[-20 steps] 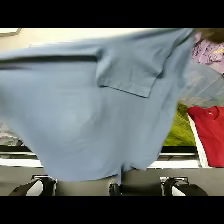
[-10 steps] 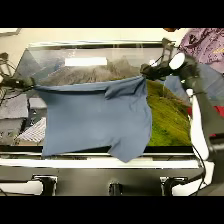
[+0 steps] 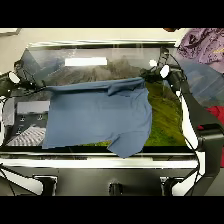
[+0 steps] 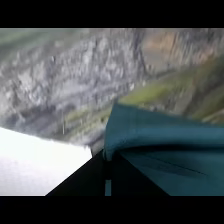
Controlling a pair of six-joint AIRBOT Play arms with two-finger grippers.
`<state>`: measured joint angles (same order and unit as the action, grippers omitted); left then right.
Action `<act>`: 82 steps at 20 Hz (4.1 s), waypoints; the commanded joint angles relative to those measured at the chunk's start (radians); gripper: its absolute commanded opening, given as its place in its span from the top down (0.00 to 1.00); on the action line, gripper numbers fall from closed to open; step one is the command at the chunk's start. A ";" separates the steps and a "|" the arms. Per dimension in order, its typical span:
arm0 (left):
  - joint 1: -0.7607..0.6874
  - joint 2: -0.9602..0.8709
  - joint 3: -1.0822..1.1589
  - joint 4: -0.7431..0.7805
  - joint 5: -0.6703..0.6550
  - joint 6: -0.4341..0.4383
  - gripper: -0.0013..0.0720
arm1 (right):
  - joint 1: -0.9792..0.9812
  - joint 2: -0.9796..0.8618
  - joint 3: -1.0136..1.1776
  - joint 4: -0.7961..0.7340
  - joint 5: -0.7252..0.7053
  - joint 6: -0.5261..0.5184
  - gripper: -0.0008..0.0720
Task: Fold the clothes and pants, and hang the long-sleeved shirts on hangers.
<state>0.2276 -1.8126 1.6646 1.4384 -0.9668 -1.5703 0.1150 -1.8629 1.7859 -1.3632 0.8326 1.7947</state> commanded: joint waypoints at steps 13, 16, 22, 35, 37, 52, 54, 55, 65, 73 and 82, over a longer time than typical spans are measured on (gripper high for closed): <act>-0.003 -0.022 0.005 0.002 -0.546 -0.092 0.96 | 0.000 -0.019 -0.002 -0.083 0.520 0.073 0.94; -0.008 -0.053 0.004 0.003 -0.598 -0.091 0.96 | 0.000 -0.043 -0.002 -0.124 0.521 0.073 0.94; -0.011 -0.087 -0.032 0.005 -0.572 -0.091 0.96 | 0.002 -0.094 -0.002 -0.121 0.521 0.083 0.94; 0.049 0.143 0.002 0.182 -0.568 -0.118 0.06 | -0.034 0.130 -0.035 -0.060 0.634 -0.236 0.39; 0.142 0.261 -0.121 0.127 -0.549 -0.116 0.06 | -0.123 0.238 -0.175 0.063 0.639 -0.327 0.39; 0.375 0.626 -0.704 -0.130 -0.430 -0.114 0.06 | -0.409 0.800 -1.441 0.679 0.402 -0.607 0.39; 0.360 0.626 -0.704 -0.130 -0.430 -0.114 0.06 | -0.409 0.800 -1.466 0.700 0.367 -0.626 0.39; 0.356 0.626 -0.704 -0.130 -0.428 -0.114 0.06 | -0.403 0.800 -1.474 0.702 0.349 -0.626 0.39; 0.358 0.626 -0.721 -0.132 -0.426 -0.053 0.05 | -0.108 0.793 -1.481 0.728 0.088 -0.496 0.73; 0.503 0.604 -0.973 -0.410 -0.352 0.257 0.05 | -0.108 0.793 -1.477 0.741 0.134 -0.496 0.94; 0.500 0.524 -1.024 -0.411 -0.310 0.285 0.06 | -0.108 0.793 -1.477 0.753 0.141 -0.492 0.94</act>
<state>0.7288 -1.2644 0.6529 1.0313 -1.2911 -1.2991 0.0059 -1.0706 0.3073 -0.6193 0.9684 1.3022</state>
